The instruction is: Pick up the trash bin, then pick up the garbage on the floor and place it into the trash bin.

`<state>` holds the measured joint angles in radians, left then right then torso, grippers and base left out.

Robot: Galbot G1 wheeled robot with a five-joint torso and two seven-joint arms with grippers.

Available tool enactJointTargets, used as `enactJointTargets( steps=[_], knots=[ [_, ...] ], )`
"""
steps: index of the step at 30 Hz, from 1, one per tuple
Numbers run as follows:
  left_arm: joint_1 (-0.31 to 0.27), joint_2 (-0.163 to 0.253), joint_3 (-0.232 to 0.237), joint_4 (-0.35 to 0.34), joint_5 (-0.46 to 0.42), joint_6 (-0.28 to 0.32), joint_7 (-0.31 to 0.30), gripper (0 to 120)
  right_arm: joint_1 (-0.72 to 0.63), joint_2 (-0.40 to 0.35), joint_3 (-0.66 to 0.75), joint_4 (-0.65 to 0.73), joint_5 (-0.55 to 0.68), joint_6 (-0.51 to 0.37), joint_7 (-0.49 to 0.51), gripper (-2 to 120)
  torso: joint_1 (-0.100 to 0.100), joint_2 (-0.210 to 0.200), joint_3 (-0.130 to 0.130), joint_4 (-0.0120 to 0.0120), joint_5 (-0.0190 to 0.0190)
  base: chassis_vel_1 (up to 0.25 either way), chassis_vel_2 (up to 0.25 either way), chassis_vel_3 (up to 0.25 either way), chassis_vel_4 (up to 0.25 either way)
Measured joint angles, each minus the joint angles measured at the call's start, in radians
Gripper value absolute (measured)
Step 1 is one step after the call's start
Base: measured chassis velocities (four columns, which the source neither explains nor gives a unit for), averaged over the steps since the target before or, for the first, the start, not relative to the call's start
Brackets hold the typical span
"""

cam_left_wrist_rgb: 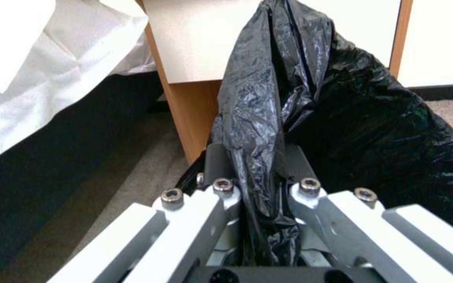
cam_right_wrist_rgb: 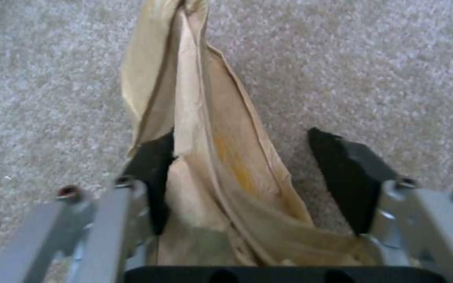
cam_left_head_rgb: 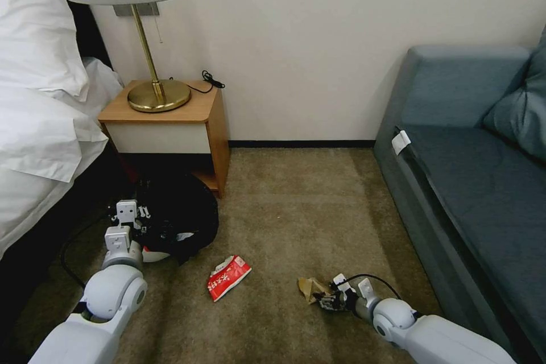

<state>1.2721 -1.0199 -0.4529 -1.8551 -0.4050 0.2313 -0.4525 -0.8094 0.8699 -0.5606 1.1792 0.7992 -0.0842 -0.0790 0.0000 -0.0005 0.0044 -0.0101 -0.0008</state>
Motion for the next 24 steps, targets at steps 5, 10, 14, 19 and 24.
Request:
enactJointTargets(
  steps=[5,10,14,19,24],
  knots=[
    [-0.008,-0.002,0.006,0.004,0.001,0.0,-0.002,5,0.0,-0.002,0.003,-0.001,0.0,0.004,-0.002,42,0.0,0.0,0.0,0.0,0.0,0.0,0.0,0.0,0.0],
    [-0.018,-0.003,0.011,0.008,0.001,0.002,-0.004,5,-0.007,-0.005,0.009,0.001,0.0,0.007,-0.004,19,0.0,0.0,0.0,-0.0003,-0.0002,0.0,0.0,0.0,0.0],
    [-0.019,-0.002,0.014,0.01,0.001,0.003,-0.004,5,-0.01,-0.007,0.015,0.005,-0.001,0.007,-0.003,8,0.0,0.0,0.0,-0.0004,-0.0002,0.0,0.0,0.0,0.0],
    [-0.025,-0.001,0.019,0.01,0.001,0.004,-0.005,5,-0.016,-0.015,0.042,0.015,-0.013,0.016,-0.008,0,0.0,0.0,0.0,-0.0006,-0.0002,0.0,0.0,0.0,0.0],
    [-0.036,0.001,0.026,0.01,-0.004,0.006,-0.006,5,0.001,-0.018,0.09,0.039,-0.017,0.027,-0.016,0,0.0,0.0,0.0,-0.0007,-0.0002,0.0,0.0,0.0,0.0]
  ],
)
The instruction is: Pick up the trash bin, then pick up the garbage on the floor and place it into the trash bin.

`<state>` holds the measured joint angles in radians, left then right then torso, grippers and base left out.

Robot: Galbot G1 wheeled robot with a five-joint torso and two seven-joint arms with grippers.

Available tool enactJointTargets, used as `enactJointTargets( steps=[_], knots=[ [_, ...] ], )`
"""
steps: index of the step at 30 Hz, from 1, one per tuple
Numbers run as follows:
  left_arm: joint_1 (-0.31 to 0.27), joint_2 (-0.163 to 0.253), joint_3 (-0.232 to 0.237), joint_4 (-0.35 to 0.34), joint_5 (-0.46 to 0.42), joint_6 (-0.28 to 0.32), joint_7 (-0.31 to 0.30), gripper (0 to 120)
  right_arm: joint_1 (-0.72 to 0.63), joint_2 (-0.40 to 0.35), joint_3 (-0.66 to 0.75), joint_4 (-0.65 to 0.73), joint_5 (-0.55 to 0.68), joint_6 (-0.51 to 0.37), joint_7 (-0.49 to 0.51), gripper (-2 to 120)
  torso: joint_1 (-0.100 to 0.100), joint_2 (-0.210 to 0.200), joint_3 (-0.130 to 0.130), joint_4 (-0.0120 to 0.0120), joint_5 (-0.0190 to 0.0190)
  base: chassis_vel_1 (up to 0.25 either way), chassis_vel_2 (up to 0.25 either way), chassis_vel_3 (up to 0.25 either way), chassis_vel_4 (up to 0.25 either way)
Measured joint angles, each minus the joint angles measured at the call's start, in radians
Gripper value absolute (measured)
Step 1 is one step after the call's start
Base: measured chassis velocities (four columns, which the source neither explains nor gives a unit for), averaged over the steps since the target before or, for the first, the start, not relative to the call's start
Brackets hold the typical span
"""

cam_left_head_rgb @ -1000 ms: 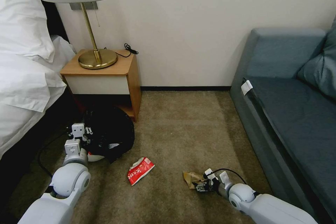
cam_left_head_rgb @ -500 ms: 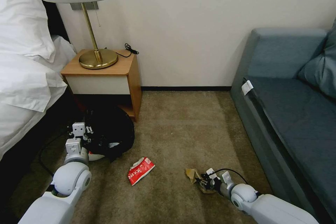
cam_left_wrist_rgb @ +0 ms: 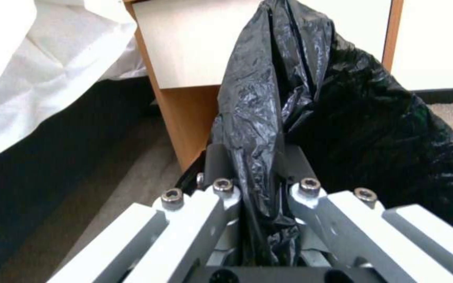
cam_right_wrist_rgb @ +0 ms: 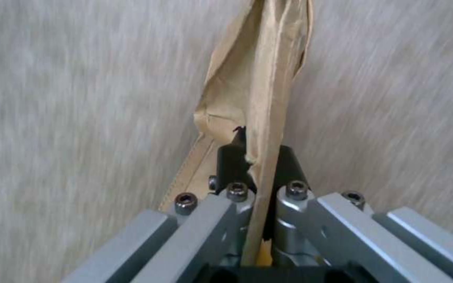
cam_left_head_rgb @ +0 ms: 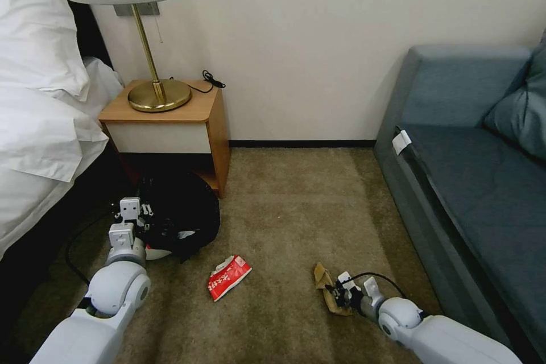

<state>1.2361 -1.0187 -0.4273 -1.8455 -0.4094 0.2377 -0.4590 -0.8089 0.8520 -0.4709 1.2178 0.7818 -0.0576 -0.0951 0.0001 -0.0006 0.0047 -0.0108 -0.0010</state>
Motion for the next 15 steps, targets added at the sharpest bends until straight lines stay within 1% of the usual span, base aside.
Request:
enactJointTargets(
  steps=[2,6,7,9,11,12,13,14,15],
  knots=[
    [-0.016,0.0,0.013,-0.002,-0.007,0.005,-0.004,5,0.101,0.005,0.015,0.034,0.016,0.014,-0.01,0,0.0,0.0,0.0,0.0007,-0.0002,0.0,0.0,0.0,0.0],
    [-0.02,-0.001,0.015,-0.003,-0.009,0.006,-0.006,5,0.14,0.01,0.013,0.047,0.016,0.024,-0.023,0,0.0,0.0,0.0,0.0006,-0.0001,0.0,0.0,0.0,0.0],
    [-0.023,-0.001,0.017,-0.004,-0.011,0.007,-0.006,5,0.181,0.018,0.007,0.064,0.015,0.038,-0.041,0,0.0,0.0,0.0,0.0003,-0.0002,0.0,0.0,0.0,0.0],
    [-0.023,-0.001,0.017,-0.005,-0.012,0.007,-0.007,5,0.202,0.024,0.004,0.07,0.015,0.047,-0.051,0,0.0,0.0,0.0,0.0004,-0.0001,0.0,0.0,0.0,0.0],
    [-0.025,0.002,0.019,-0.008,-0.016,0.007,-0.008,5,0.255,0.048,-0.003,0.083,0.019,0.074,-0.074,0,0.0,0.0,0.0,0.0004,-0.0003,0.0,0.0,0.0,0.0],
    [-0.025,0.002,0.019,-0.008,-0.016,0.007,-0.008,5,0.255,0.048,-0.003,0.083,0.019,0.074,-0.074,0,0.0,0.0,0.0,0.0004,-0.0003,0.0,0.0,0.0,0.0],
    [-0.028,0.004,0.019,-0.01,-0.02,0.007,-0.01,5,0.289,0.067,-0.011,0.089,0.042,0.083,-0.081,0,0.0,0.0,0.0,0.0003,-0.0001,0.0,0.0,0.0,0.0],
    [-0.028,0.004,0.019,-0.01,-0.02,0.007,-0.01,5,0.289,0.067,-0.011,0.089,0.042,0.083,-0.081,0,0.0,0.0,0.0,0.0003,-0.0001,0.0,0.0,0.0,0.0],
    [-0.03,0.005,0.019,-0.013,-0.026,0.008,-0.012,5,0.323,0.091,-0.015,0.092,0.07,0.09,-0.087,0,0.0,0.0,0.0,0.0005,-0.0002,0.0,0.0,0.0,0.0]
  ],
)
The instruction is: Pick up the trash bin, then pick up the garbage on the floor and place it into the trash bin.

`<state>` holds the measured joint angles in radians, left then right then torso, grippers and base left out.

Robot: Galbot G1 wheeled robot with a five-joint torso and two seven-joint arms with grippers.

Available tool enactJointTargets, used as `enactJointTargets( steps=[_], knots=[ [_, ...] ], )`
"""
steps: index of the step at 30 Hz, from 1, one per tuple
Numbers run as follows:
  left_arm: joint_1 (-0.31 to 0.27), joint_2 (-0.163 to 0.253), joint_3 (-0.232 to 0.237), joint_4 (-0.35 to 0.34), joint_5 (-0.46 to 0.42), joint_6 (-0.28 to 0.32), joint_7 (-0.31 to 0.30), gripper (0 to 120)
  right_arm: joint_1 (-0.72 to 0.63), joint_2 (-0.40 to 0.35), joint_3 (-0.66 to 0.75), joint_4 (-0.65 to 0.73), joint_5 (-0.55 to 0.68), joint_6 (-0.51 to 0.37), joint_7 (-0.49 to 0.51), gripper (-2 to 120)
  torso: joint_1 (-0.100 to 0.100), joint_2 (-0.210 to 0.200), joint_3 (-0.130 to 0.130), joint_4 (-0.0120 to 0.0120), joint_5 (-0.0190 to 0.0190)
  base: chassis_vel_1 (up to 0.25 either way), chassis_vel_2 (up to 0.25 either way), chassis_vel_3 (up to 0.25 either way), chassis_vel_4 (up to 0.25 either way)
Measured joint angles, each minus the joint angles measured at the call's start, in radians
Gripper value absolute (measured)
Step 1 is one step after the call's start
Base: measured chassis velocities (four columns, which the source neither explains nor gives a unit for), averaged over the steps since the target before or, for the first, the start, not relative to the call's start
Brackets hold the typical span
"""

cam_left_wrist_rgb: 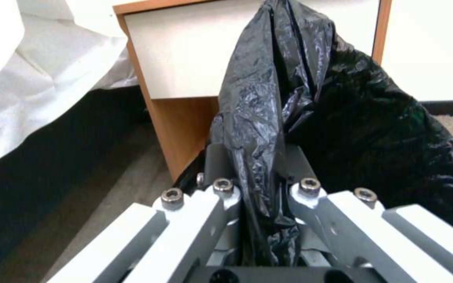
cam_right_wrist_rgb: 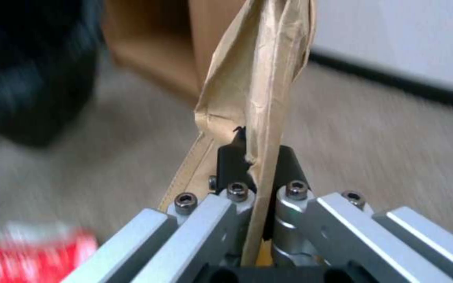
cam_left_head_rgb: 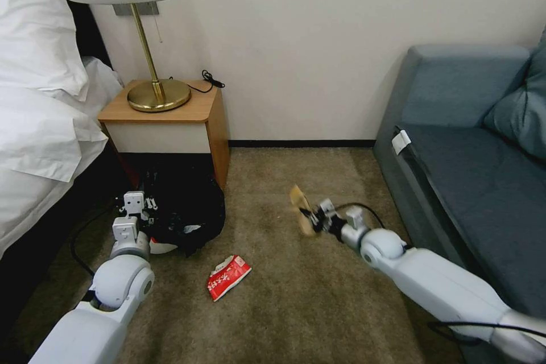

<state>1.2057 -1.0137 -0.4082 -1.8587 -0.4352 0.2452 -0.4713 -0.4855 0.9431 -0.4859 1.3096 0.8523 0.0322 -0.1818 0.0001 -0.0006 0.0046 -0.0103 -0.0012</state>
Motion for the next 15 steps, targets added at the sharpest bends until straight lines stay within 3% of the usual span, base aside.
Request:
enactJointTargets(
  steps=[6,15],
  knots=[
    [-0.001,0.0,0.0,-0.005,-0.009,0.0,-0.002,5,0.07,0.059,-0.01,0.001,0.062,0.01,-0.004,0,0.0,0.0,0.0,0.0001,-0.0001,0.0,0.0,0.0,0.0],
    [0.0,-0.016,-0.002,-0.023,-0.044,-0.008,-0.012,5,0.14,0.213,-0.026,0.038,0.161,0.073,-0.049,0,0.0,0.0,0.0,0.0003,-0.0001,0.0,0.0,0.0,0.0]
  ],
)
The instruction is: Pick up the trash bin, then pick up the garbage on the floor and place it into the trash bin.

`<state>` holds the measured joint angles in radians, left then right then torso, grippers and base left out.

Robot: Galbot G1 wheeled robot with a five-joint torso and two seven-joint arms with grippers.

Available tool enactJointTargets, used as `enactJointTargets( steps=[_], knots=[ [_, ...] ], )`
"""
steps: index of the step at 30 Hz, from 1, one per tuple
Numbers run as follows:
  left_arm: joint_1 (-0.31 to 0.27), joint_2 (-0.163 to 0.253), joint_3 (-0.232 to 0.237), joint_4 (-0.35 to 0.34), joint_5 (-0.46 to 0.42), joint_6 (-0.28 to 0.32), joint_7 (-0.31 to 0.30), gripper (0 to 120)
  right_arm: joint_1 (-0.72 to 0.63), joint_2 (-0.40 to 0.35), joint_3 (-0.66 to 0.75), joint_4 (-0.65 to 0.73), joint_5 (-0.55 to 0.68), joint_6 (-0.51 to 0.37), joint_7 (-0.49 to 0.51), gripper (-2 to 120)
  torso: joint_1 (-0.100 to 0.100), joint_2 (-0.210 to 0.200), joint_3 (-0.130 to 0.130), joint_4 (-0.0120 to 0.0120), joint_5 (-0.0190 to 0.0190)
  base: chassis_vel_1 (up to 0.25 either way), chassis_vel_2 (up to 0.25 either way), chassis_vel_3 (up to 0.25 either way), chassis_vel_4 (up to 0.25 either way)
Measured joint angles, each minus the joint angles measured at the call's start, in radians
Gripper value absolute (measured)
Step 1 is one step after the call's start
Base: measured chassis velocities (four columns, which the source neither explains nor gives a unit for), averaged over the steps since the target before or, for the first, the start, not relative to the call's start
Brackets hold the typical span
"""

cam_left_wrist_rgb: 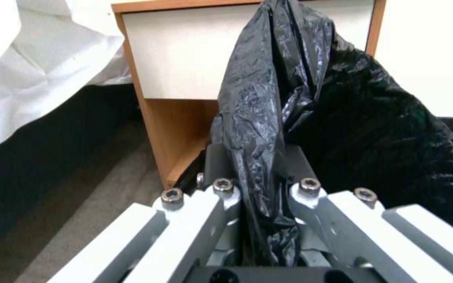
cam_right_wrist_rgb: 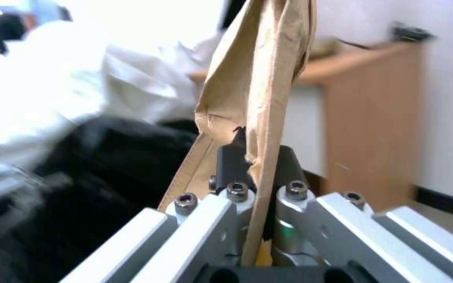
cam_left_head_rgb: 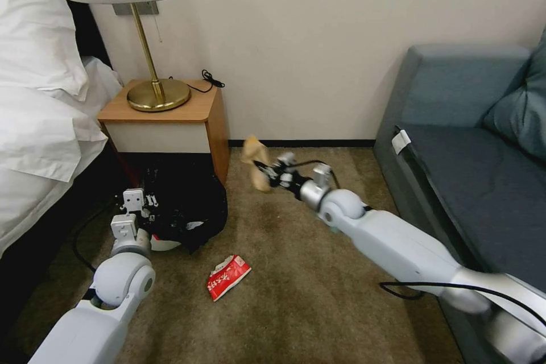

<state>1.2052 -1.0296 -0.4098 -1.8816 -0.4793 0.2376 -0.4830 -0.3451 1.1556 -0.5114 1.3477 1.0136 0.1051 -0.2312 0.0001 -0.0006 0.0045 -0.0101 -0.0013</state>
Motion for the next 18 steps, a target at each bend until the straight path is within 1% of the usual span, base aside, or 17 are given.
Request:
enactJointTargets(
  steps=[1,2,3,6,9,10,12,13,14,18],
  knots=[
    [0.0,-0.001,0.0,-0.002,-0.006,0.0,-0.002,5,0.004,0.017,-0.006,0.003,0.007,0.012,-0.012,0,0.0,0.0,0.0,-0.0001,-0.0001,0.0,0.0,0.0,0.0],
    [0.0,-0.001,0.0,-0.002,-0.006,0.0,-0.002,5,0.004,0.017,-0.006,0.003,0.007,0.012,-0.012,0,0.0,0.0,0.0,-0.0001,-0.0001,0.0,0.0,0.0,0.0],
    [-0.001,-0.004,0.0,-0.005,-0.014,0.0,-0.007,5,0.007,0.039,-0.017,0.007,0.013,0.028,-0.036,0,0.0,0.0,0.0,-0.0005,0.0,0.0,0.0,0.0,0.0],
    [-0.001,-0.007,0.0,-0.007,-0.019,0.0,-0.01,5,0.007,0.061,-0.027,0.007,0.015,0.044,-0.058,0,0.0,0.0,0.0,-0.0006,0.0,0.0,0.0,0.0,0.0],
    [-0.003,-0.015,0.005,-0.011,-0.03,0.001,-0.016,5,-0.006,0.104,-0.034,0.006,0.016,0.069,-0.087,0,0.0,0.0,0.0,-0.0003,0.0002,0.0,0.0,0.0,0.0],
    [-0.003,-0.015,0.005,-0.011,-0.03,0.001,-0.016,5,-0.006,0.104,-0.034,0.006,0.016,0.069,-0.087,0,0.0,0.0,0.0,-0.0003,0.0002,0.0,0.0,0.0,0.0],
    [-0.007,-0.027,0.013,-0.013,-0.043,0.005,-0.024,5,-0.019,0.146,-0.035,-0.01,0.014,0.101,-0.121,0,0.0,0.0,0.0,-0.0005,0.0002,0.0,0.0,0.0,0.0],
    [-0.007,-0.027,0.013,-0.013,-0.043,0.005,-0.024,5,-0.019,0.146,-0.035,-0.01,0.014,0.101,-0.121,0,0.0,0.0,0.0,-0.0005,0.0002,0.0,0.0,0.0,0.0],
    [-0.008,-0.033,0.017,-0.015,-0.05,0.009,-0.028,5,-0.024,0.168,-0.038,-0.019,0.008,0.112,-0.137,0,0.0,0.0,0.0,-0.0003,0.0001,0.0,0.0,0.0,0.0],
    [-0.007,-0.036,0.021,-0.02,-0.055,0.012,-0.032,5,-0.027,0.188,-0.043,-0.034,-0.005,0.12,-0.15,0,0.0,0.0,0.0,-0.0004,0.0001,0.0,0.0,0.0,0.0]
  ],
)
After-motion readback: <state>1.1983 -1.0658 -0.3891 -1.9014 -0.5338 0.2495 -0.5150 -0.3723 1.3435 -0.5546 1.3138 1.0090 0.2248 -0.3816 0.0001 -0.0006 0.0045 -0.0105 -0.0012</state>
